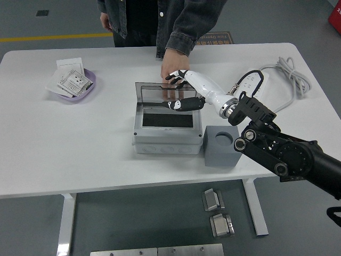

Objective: Pick up the cylinder from the cube,place it in the box,flap close box

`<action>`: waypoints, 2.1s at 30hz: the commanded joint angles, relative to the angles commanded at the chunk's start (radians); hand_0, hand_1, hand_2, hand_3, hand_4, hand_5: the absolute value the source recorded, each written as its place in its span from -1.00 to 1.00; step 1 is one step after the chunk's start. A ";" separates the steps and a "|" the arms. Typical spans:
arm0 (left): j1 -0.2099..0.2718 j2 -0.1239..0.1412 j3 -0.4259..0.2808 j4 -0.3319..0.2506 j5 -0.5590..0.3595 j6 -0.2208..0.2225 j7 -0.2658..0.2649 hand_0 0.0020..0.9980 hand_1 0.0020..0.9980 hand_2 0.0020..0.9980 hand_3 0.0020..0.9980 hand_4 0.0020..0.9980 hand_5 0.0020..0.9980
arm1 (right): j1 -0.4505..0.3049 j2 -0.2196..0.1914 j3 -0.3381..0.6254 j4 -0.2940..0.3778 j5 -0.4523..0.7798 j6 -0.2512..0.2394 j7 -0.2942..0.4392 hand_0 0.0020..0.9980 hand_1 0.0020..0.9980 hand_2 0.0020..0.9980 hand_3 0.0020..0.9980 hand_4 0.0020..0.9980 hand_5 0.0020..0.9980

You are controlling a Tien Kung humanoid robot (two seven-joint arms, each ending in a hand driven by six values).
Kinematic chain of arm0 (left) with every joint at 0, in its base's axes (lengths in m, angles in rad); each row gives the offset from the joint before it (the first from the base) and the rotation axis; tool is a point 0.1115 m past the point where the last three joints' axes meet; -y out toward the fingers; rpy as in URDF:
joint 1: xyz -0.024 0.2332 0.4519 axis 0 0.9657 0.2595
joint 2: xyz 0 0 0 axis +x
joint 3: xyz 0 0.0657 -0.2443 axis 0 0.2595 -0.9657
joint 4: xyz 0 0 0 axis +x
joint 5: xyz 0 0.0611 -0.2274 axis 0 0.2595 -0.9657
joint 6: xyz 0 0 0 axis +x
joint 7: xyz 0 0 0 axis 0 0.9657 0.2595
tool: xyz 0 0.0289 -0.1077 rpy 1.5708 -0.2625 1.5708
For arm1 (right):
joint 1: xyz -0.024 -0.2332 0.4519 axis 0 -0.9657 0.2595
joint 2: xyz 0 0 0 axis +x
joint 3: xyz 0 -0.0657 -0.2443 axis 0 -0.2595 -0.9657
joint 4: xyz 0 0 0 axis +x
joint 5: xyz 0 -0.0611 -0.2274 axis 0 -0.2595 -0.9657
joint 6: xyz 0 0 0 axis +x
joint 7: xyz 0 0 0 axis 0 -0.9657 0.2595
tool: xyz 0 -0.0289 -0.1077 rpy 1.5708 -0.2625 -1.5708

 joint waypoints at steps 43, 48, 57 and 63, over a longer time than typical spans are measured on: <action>0.022 -0.006 0.002 0.000 -0.011 0.001 0.003 0.29 0.32 0.11 0.33 0.39 -0.34 | -0.451 -0.077 0.403 0.318 -0.069 -0.027 0.032 0.44 0.24 0.37 0.51 0.76 0.02; 0.030 -0.006 0.004 0.000 -0.018 0.002 0.005 0.29 0.32 0.11 0.33 0.39 -0.34 | -0.579 0.001 0.571 0.348 -0.035 -0.042 0.099 0.45 0.24 0.37 0.51 0.77 0.03; 0.041 -0.008 0.001 0.000 -0.012 0.001 0.006 0.29 0.32 0.11 0.33 0.40 -0.34 | -0.741 0.099 0.839 0.309 0.173 -0.087 0.286 0.45 0.23 0.35 0.49 0.77 0.04; 0.036 -0.003 0.001 0.000 -0.008 -0.001 0.004 0.29 0.32 0.11 0.33 0.40 -0.34 | -0.744 0.120 0.958 0.294 0.322 -0.095 0.381 0.43 0.23 0.35 0.48 0.79 0.05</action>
